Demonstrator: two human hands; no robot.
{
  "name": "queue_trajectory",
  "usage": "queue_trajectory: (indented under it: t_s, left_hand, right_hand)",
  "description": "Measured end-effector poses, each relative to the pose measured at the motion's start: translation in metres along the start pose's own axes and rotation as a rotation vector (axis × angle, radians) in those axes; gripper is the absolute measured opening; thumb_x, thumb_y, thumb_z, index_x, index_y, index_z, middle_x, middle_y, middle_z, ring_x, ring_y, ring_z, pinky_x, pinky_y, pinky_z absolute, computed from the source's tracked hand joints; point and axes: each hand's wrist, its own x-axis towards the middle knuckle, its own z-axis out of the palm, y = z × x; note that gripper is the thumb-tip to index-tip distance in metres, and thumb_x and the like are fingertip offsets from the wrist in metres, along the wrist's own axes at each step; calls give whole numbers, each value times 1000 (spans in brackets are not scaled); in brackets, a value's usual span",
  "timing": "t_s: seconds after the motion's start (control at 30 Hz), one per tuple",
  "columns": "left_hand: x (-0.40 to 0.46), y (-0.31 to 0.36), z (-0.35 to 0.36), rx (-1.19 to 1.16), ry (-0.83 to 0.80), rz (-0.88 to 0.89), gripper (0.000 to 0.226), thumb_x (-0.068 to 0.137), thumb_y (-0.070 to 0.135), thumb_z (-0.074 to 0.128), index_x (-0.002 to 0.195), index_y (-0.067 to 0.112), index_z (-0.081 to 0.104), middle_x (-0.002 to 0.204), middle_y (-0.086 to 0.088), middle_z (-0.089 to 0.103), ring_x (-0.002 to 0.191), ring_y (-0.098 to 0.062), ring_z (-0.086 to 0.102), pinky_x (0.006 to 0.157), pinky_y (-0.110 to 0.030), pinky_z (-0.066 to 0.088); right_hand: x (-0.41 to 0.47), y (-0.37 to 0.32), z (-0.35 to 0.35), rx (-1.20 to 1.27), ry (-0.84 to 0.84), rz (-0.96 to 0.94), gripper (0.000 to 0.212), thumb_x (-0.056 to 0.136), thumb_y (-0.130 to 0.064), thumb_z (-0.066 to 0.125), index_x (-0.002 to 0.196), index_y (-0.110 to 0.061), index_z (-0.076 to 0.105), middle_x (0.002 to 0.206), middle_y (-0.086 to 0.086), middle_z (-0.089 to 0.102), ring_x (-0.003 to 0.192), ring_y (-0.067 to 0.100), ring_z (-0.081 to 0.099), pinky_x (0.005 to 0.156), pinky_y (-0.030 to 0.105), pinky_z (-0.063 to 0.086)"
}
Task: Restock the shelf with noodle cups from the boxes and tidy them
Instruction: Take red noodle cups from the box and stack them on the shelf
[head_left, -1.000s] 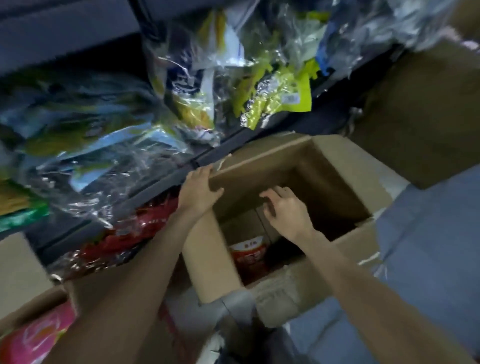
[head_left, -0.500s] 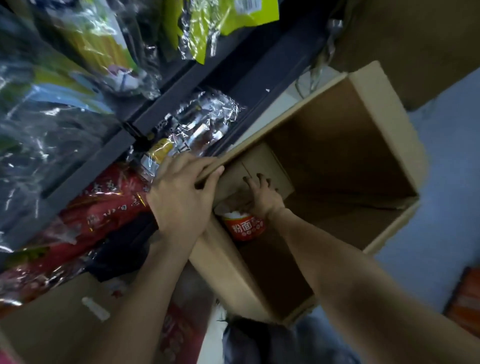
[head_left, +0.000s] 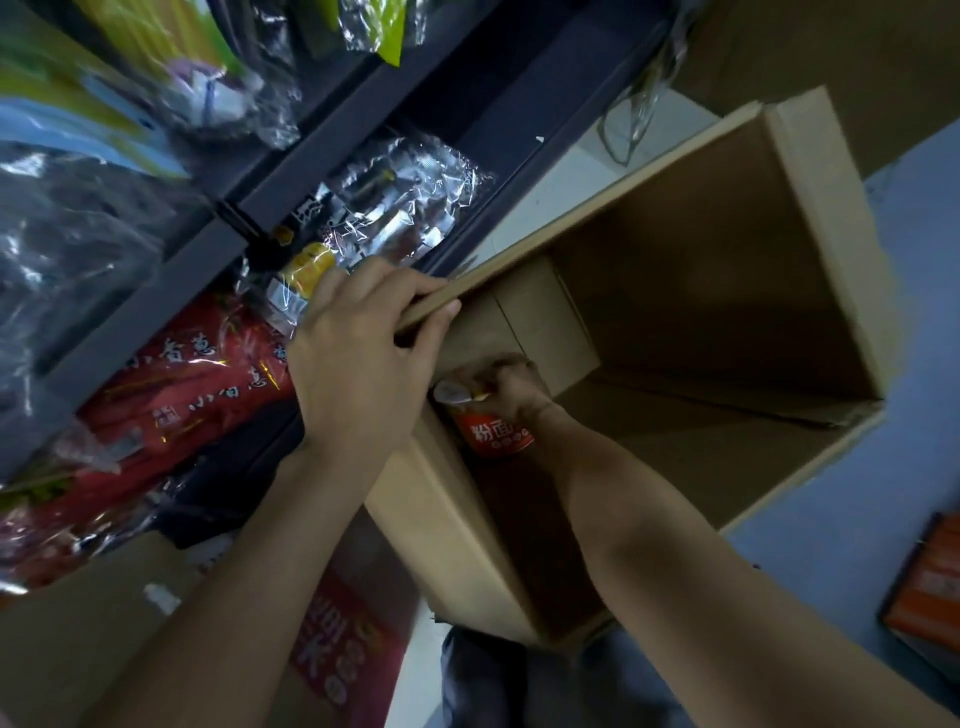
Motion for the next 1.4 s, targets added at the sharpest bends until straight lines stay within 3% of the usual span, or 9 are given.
queue_trajectory:
  t_s: [0.2, 0.4, 0.57, 0.7, 0.83, 0.93, 1.1, 1.2, 1.4]
  left_hand:
    - [9, -11, 3, 4, -4, -71, 15, 84, 34, 67, 90, 21, 70, 87, 3, 64, 87, -24, 56, 62, -26, 34]
    - [28, -26, -7, 34, -191, -266, 27, 89, 28, 61, 114, 18, 66, 110, -7, 64, 105, -31, 54, 79, -34, 41]
    - [9, -16, -67, -632, -448, -593, 78, 67, 63, 71, 133, 24, 53, 140, 4, 48, 129, -13, 45, 113, -32, 30]
    - [-43, 32, -147, -842, -499, -431, 106, 53, 58, 82, 143, 38, 29, 147, 15, 37, 134, 0, 35, 112, -29, 29]
    - [-90, 74, -212, -867, -250, -375, 126, 53, 34, 85, 148, 27, 3, 144, 16, 33, 125, 8, 42, 95, -15, 42]
    - [-118, 82, -264, -737, 51, -436, 120, 46, 47, 88, 141, 37, 15, 135, 22, 42, 122, 6, 46, 98, -20, 44]
    - [-158, 74, -340, -675, 312, -503, 121, 51, 39, 91, 145, 28, 15, 138, 9, 42, 121, -2, 49, 98, -26, 47]
    - [-170, 62, -382, -536, 424, -466, 114, 51, 45, 87, 142, 32, 20, 132, 19, 43, 119, 10, 44, 96, -14, 44]
    - [-152, 24, -438, -405, 704, -426, 118, 53, 63, 81, 146, 33, 15, 144, 11, 38, 131, -6, 40, 104, -42, 43]
  right_hand:
    - [-50, -8, -54, 91, 108, -27, 71, 74, -57, 71, 131, -18, 56, 130, 4, 59, 117, 19, 56, 102, 33, 43]
    - [-174, -56, -127, -107, 414, -307, 68, 71, -57, 71, 131, -27, 57, 144, 1, 46, 136, 33, 31, 110, 46, 33]
    - [-259, -80, -148, 211, 772, -417, 62, 65, -60, 69, 113, -22, 70, 132, 2, 57, 122, 31, 49, 103, 44, 42]
    - [-322, -125, -170, 555, 786, -539, 57, 67, -57, 70, 111, -20, 71, 128, -1, 57, 121, 15, 53, 102, 38, 45]
    - [-381, -181, -184, 552, 676, -791, 62, 64, -54, 76, 117, -22, 66, 137, 2, 44, 125, 2, 43, 103, 11, 35]
    - [-422, -230, -178, 477, 589, -908, 97, 59, -54, 82, 140, -24, 38, 152, 10, 18, 133, -1, 22, 101, -1, 21]
    - [-475, -304, -153, 553, 373, -928, 124, 58, -57, 72, 150, -30, -6, 159, 0, -4, 146, 14, 7, 116, 35, 21]
    - [-493, -341, -141, 593, 212, -959, 128, 60, -54, 72, 149, -28, -16, 157, -7, 10, 141, 6, 20, 114, 31, 25]
    - [-496, -408, -122, 525, 186, -1158, 96, 82, -46, 66, 152, -32, 2, 151, -16, 31, 135, -3, 33, 110, 22, 32]
